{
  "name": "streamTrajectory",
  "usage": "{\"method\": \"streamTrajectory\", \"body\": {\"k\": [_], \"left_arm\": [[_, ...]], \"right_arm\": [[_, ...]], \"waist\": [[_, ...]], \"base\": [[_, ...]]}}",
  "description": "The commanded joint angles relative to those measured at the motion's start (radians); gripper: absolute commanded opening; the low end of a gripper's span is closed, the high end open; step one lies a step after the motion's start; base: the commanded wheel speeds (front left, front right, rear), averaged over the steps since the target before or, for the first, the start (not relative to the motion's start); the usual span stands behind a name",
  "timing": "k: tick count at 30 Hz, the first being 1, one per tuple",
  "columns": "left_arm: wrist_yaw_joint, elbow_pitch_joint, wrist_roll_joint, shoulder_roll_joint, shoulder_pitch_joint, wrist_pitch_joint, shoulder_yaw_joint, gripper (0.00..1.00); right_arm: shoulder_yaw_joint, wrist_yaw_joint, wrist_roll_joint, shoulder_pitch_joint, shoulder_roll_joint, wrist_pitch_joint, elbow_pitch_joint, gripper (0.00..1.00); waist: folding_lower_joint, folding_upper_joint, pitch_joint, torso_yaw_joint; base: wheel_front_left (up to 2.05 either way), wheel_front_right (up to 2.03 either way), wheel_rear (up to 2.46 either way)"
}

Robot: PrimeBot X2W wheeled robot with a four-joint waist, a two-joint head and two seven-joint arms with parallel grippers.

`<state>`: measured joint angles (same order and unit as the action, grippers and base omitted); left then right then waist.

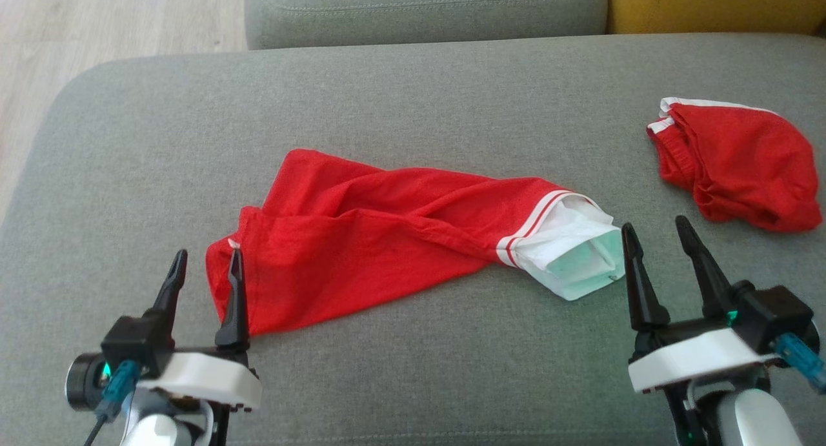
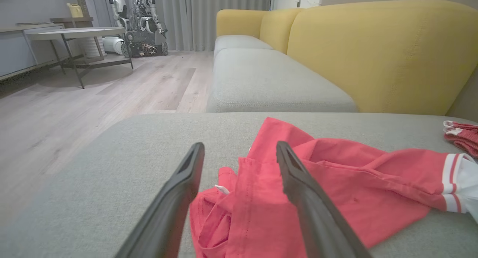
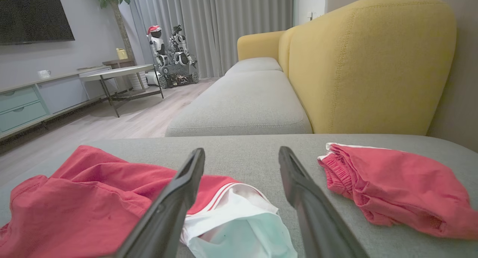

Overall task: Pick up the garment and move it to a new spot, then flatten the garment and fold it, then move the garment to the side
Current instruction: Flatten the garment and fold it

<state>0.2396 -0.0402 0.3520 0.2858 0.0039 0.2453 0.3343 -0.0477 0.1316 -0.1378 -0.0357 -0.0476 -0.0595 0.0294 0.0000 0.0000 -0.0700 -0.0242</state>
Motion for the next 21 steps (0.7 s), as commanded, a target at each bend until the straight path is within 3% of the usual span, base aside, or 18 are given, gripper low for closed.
{"method": "streamTrajectory", "body": {"k": [1, 21], "left_arm": [[0.010, 0.045, -0.008, 0.027, -0.025, -0.006, -0.044, 1.00], [-0.006, 0.044, 0.013, 0.038, -0.043, -0.029, -0.030, 1.00]], "right_arm": [[-0.016, -0.001, -0.002, 0.017, -0.003, 0.010, 0.048, 1.00], [-0.010, -0.001, -0.018, 0.008, -0.003, 0.021, 0.063, 1.00]], "waist": [[0.0000, 0.0000, 0.002, 0.001], [0.0000, 0.0000, -0.007, 0.003]], "base": [[0.00, 0.00, 0.00], [0.00, 0.00, 0.00]]}}
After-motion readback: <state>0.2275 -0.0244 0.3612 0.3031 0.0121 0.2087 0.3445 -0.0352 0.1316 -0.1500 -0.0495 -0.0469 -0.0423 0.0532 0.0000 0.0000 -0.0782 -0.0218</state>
